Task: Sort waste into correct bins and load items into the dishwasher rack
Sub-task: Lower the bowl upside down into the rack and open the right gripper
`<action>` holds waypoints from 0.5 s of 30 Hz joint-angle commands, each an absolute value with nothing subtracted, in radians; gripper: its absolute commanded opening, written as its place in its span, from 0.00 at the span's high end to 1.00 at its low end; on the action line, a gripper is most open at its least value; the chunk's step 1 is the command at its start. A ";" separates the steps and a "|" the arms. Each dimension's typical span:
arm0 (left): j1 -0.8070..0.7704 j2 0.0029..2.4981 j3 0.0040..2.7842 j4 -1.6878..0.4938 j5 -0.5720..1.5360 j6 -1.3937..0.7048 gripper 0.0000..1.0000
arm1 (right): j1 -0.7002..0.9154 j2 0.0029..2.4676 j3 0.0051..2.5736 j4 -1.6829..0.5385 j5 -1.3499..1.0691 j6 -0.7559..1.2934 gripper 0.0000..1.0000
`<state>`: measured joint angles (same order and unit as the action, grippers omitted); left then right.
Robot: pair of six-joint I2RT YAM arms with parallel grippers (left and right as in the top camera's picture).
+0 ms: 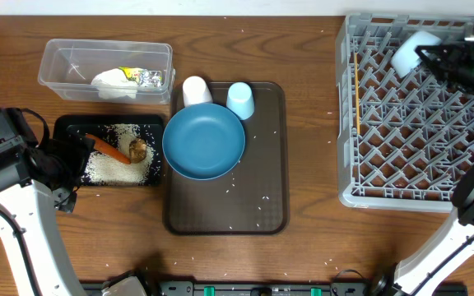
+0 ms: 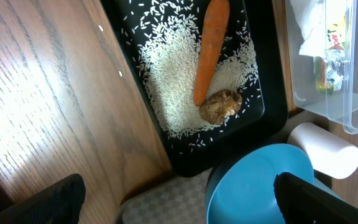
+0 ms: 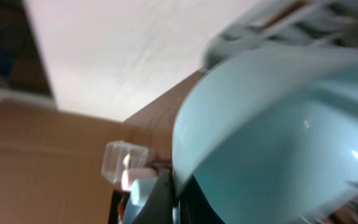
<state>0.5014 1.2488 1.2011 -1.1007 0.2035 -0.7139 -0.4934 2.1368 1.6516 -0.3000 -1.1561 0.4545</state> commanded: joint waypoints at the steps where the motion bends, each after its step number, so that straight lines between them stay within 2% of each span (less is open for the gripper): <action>1: 0.506 1.242 1.201 -1.106 0.197 -0.723 0.02 | -0.513 2.148 1.645 -0.311 -1.100 0.435 0.99; 12: 0.506 1.242 1.201 -1.106 0.197 -0.723 0.02 | -0.531 2.135 1.646 -0.393 -1.095 0.402 0.99; 15: 0.506 1.242 1.201 -1.106 0.197 -0.723 0.02 | -0.543 2.104 1.646 -0.432 -1.077 0.402 0.94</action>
<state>0.5014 1.2488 1.2011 -1.1007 0.2035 -0.7143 -0.5251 2.1334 1.6516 -0.4118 -1.1503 0.4240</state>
